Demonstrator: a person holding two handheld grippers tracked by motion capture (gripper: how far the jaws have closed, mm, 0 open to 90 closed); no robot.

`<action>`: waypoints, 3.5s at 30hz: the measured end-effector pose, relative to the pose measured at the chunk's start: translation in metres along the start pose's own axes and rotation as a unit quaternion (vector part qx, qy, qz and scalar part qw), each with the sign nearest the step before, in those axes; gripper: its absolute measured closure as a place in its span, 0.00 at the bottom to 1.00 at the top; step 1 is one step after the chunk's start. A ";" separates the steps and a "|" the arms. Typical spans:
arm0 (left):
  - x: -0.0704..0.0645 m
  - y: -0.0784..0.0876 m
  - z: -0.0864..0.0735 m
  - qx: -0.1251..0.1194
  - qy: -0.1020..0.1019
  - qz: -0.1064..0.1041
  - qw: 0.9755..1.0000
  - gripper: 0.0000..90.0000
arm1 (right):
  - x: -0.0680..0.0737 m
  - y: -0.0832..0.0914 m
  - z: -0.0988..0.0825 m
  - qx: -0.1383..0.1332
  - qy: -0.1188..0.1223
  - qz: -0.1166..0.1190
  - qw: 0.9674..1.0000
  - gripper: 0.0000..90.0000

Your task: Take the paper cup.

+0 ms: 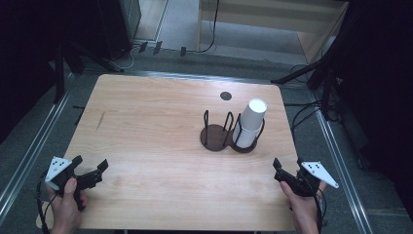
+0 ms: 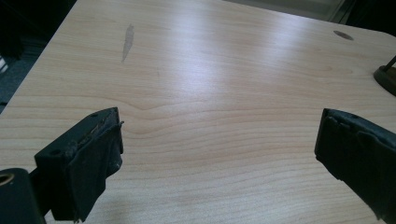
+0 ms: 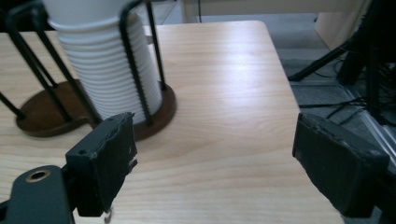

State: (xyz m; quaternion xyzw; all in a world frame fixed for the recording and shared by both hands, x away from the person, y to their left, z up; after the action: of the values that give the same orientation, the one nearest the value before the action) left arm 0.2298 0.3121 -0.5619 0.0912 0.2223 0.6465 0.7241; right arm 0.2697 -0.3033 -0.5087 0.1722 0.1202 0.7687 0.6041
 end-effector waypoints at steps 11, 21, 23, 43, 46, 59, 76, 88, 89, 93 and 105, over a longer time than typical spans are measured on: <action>0.000 -0.002 -0.001 0.007 0.002 0.000 1.000 0.02 | 0.027 -0.010 0.028 -0.008 0.012 0.022 1.000 0.14; 0.000 -0.003 0.000 0.007 0.004 -0.004 1.000 0.02 | 0.042 -0.022 0.051 -0.014 0.019 0.033 0.999 0.10; 0.000 -0.003 0.000 0.007 0.004 -0.005 1.000 0.02 | 0.048 -0.026 0.056 -0.013 0.017 0.036 0.999 0.08; 0.002 -0.003 0.000 0.006 0.008 -0.008 1.000 0.02 | 0.081 -0.074 0.075 -0.007 0.026 0.039 0.999 0.10; 0.002 -0.003 0.000 0.006 0.009 -0.008 1.000 0.02 | 0.082 -0.077 0.077 -0.006 0.023 0.039 0.999 0.11; 0.002 -0.003 0.000 0.008 0.009 -0.008 1.000 0.02 | 0.088 -0.093 0.083 -0.004 0.011 0.038 0.999 0.14; 0.002 -0.003 0.000 0.010 0.009 -0.008 1.000 0.02 | 0.087 -0.106 0.084 -0.004 0.013 0.027 1.000 0.23; 0.002 -0.003 0.000 0.010 0.009 -0.008 1.000 0.02 | 0.088 -0.106 0.084 -0.015 0.020 0.019 0.999 0.26; 0.002 -0.003 0.000 0.010 0.009 -0.008 1.000 0.02 | 0.088 -0.105 0.085 -0.020 0.022 0.019 0.999 0.27; 0.002 -0.004 0.000 0.010 0.009 -0.008 1.000 0.02 | 0.088 -0.104 0.086 -0.022 0.022 0.021 0.999 0.28; 0.002 -0.004 0.000 0.011 0.008 -0.008 1.000 0.02 | 0.088 -0.101 0.092 -0.037 0.035 0.016 0.999 0.30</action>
State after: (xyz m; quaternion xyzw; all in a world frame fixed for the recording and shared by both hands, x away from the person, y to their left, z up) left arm 0.2331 0.3136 -0.5639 0.0920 0.2357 0.6392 0.7263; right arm 0.3783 -0.1955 -0.4542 0.1247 0.1099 0.7880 0.5928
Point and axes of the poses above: each handheld gripper's, and its own axes: y roughly backward along the jaws, z roughly out of its top, x roughly to its left, the point moved 3 cm from there along -y, roughly forward along the jaws, and after that the axes turned 4 degrees about z, right-handed, at the moved point
